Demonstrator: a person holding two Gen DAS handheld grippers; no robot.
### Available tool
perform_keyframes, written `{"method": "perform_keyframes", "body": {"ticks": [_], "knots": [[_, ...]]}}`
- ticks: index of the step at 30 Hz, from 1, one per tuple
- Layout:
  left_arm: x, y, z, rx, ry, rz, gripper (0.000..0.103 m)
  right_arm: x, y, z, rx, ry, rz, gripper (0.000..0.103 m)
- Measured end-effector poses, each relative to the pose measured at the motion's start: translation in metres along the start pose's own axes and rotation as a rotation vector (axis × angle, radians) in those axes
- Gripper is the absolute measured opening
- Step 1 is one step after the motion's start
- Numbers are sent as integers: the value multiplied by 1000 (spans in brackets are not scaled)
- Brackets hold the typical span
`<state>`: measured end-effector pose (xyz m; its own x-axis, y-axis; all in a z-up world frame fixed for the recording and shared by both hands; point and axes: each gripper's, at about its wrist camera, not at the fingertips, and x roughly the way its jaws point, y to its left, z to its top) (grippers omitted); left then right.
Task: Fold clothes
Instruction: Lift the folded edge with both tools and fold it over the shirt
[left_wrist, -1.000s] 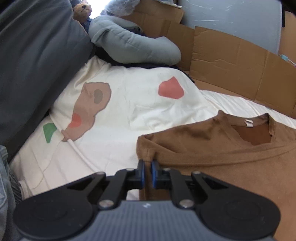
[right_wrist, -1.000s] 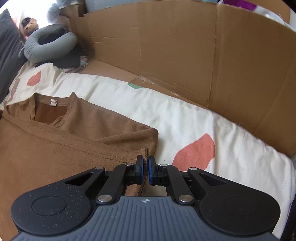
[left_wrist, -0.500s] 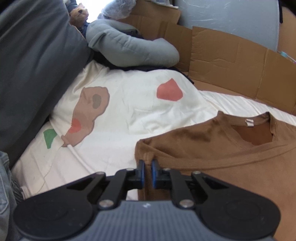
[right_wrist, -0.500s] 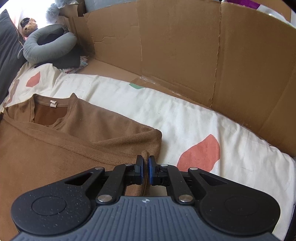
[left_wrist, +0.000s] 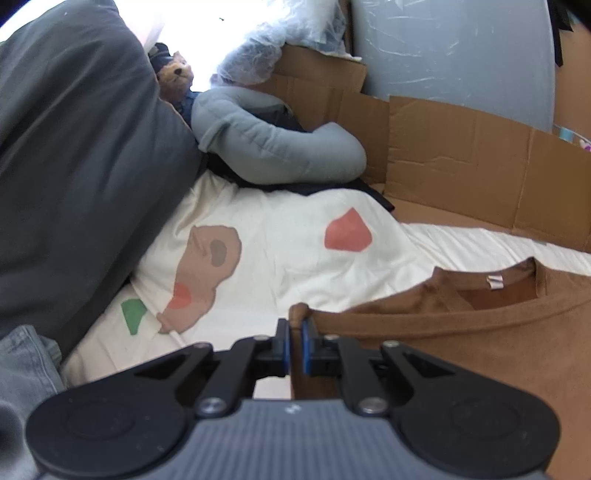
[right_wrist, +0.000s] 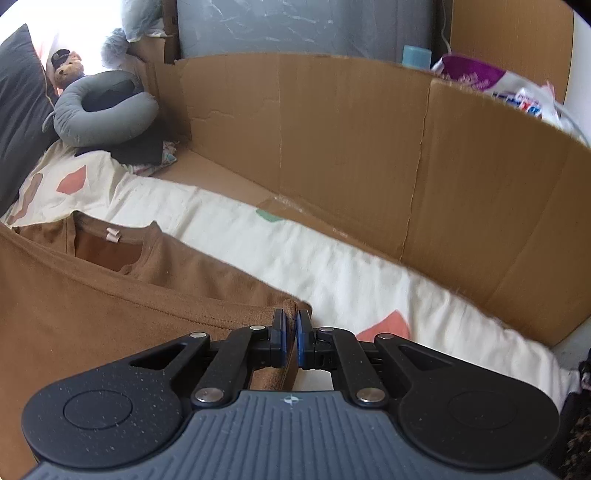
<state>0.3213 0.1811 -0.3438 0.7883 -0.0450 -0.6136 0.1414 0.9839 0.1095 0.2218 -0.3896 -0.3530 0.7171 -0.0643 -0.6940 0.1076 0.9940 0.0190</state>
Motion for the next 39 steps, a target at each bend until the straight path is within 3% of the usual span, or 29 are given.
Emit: {"method": "perform_keyframes", "body": {"ticks": [14,19,28,39], "knots": [[2,5,44,18,-34,-1,7,-7,-2,40,2,-60,-44,4],[26,6,53,9,0,-3,7,9,-7,48,13,-25,-54,4],[81,12,46,-51,142,-4,6,61,-17,52,56,128,-24,4],[83,8,62,-15,100,6,6,72,-17,68,56,128,-43,4]]}}
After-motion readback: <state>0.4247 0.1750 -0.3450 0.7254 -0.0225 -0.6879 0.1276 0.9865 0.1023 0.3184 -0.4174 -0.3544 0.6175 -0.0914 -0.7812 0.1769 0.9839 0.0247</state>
